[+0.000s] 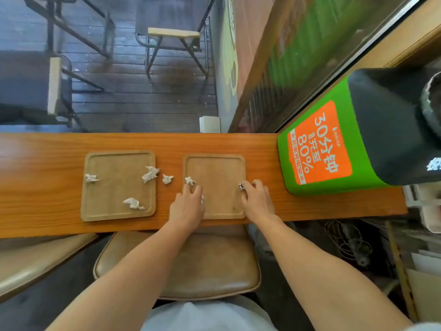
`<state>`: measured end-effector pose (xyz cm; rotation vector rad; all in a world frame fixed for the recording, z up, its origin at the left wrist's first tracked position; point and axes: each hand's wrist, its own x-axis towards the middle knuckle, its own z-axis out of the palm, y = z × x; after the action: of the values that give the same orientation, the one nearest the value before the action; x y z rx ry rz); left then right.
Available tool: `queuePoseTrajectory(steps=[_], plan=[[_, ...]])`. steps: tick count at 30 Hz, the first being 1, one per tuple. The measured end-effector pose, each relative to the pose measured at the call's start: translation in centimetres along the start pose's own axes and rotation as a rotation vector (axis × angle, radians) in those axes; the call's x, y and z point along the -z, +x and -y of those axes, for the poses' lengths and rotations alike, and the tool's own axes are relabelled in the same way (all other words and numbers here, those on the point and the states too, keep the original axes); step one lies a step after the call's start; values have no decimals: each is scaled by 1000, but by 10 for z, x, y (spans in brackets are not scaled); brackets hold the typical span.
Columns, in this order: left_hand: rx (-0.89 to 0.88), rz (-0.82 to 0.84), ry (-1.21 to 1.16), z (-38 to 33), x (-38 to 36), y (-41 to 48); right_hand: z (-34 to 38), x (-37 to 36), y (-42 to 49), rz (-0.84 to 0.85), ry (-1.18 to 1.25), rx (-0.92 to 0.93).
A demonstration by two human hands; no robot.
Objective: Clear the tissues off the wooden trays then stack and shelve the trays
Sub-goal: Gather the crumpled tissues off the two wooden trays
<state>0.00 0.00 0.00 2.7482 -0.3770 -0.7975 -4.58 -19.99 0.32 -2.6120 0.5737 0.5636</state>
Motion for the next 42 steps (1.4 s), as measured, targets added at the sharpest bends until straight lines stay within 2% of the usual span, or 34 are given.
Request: queuePoseTrajectory(steps=[5,10,17,22,26,34,42], plan=[[-56,40,78,3,-8,3,3,-12,9,2,8,28],[-41,45,-6,9,-9,6,12,-18,15,4,130,-145],[78,27,-195,24,6,-3,23,-17,4,15,-50,3],[167,37,-221,43,20,-14,39,-18,6,118,-57,63],[231,45,-246,56,25,-22,58,-20,9,292,-84,67],[337,65,-238,77,22,-40,96,-26,16,438,-5,138],[461,-21,-361,96,35,-43,124,-26,25,444,101,228]])
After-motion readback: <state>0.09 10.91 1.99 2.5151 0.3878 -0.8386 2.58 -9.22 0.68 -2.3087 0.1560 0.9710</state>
